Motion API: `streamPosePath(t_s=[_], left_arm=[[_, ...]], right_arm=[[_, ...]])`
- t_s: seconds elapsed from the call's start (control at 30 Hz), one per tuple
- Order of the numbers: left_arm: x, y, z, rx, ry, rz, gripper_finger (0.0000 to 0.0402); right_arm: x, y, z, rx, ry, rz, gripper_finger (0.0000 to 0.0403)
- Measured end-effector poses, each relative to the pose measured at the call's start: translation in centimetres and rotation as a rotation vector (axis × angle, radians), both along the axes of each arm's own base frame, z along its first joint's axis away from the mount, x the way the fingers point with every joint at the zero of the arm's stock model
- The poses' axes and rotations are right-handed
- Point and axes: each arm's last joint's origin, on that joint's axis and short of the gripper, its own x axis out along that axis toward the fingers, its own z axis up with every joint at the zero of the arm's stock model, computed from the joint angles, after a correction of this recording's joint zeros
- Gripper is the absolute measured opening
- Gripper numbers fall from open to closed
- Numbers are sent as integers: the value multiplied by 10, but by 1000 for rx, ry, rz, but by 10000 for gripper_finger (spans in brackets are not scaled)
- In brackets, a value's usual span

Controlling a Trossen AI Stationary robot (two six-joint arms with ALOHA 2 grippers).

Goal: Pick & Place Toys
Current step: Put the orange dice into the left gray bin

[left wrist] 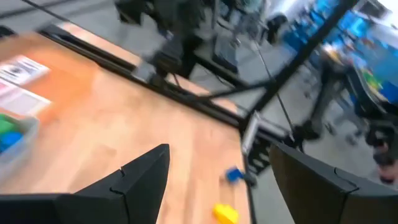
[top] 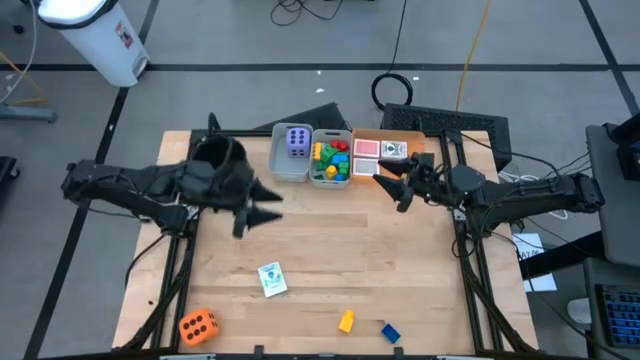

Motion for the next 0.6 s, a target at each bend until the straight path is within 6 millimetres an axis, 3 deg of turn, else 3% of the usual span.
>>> streamPosePath(t_s=[0.27,0.43,0.6], left_arm=[[2,-38,-19,111,131,-122,282],[-1,-45,-29,168,207,-164,282],[3,-43,-33,208,228,-154,282]], right_arm=[[27,44,1,62,-129,104,274],[53,86,6,37,11,188,274],[79,122,14,-63,293,253,274]])
